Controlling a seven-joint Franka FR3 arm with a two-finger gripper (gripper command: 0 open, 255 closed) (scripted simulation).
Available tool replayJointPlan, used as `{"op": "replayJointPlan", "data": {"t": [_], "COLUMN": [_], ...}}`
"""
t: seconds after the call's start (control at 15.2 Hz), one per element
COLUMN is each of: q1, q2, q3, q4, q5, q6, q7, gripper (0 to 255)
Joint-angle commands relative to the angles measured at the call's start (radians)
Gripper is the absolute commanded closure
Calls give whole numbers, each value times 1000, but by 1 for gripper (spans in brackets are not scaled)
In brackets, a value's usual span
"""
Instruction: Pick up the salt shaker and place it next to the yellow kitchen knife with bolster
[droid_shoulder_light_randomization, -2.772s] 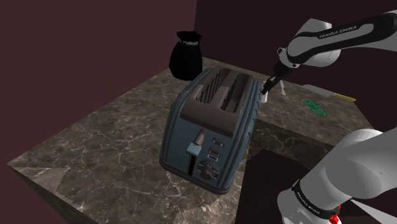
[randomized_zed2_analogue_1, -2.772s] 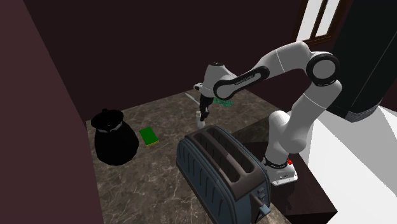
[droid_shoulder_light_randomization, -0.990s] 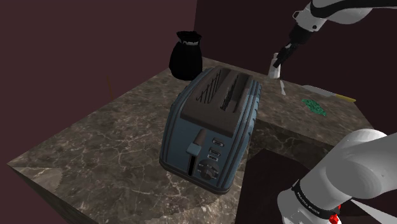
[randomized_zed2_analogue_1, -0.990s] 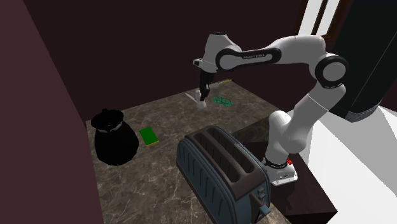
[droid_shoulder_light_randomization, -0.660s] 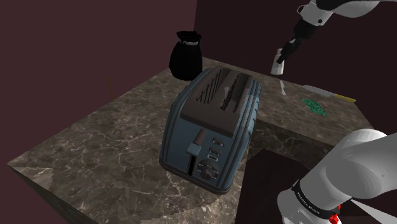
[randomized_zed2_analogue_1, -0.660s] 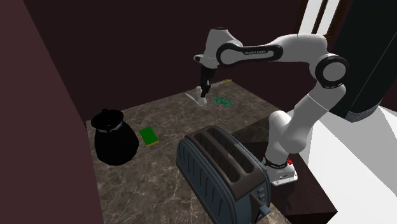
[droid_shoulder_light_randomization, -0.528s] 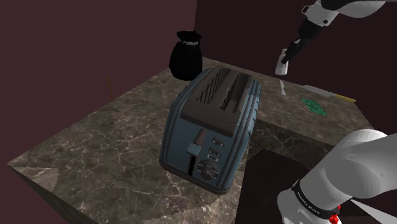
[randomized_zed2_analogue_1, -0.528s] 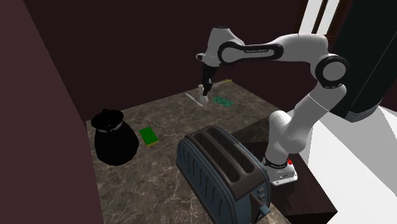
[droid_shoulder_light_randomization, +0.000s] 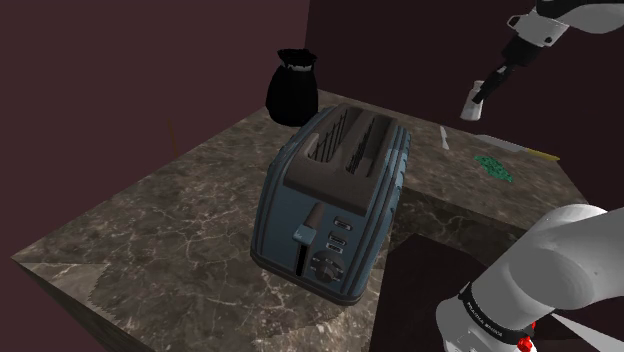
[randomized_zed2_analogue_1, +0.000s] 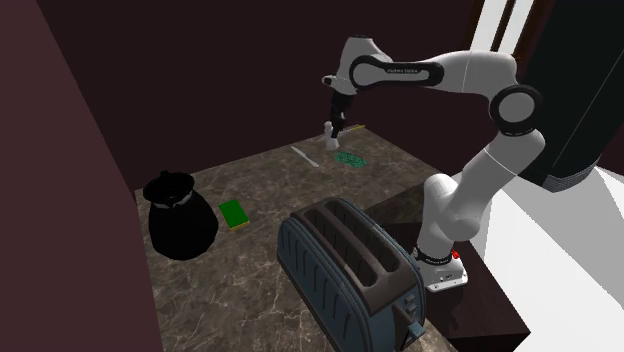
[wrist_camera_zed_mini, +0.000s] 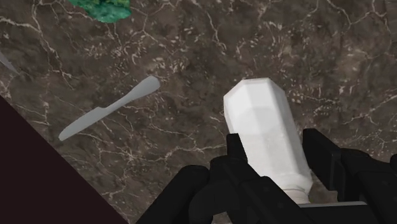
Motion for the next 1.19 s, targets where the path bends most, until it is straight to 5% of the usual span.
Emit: {"op": "replayJointPlan", "data": {"t": [0.0, 0.79, 0.99, 1.12], "q1": [-5, 55, 115, 142], "q2": [16, 230, 359, 569], "q3": [-49, -424, -598, -781], "q4": [28, 283, 377, 453], "q5": [-2, 105, 218, 431], "q6": [-7, -61, -86, -135], "q7": [-57, -427, -568, -749], "gripper": [255, 255, 255, 255]}}
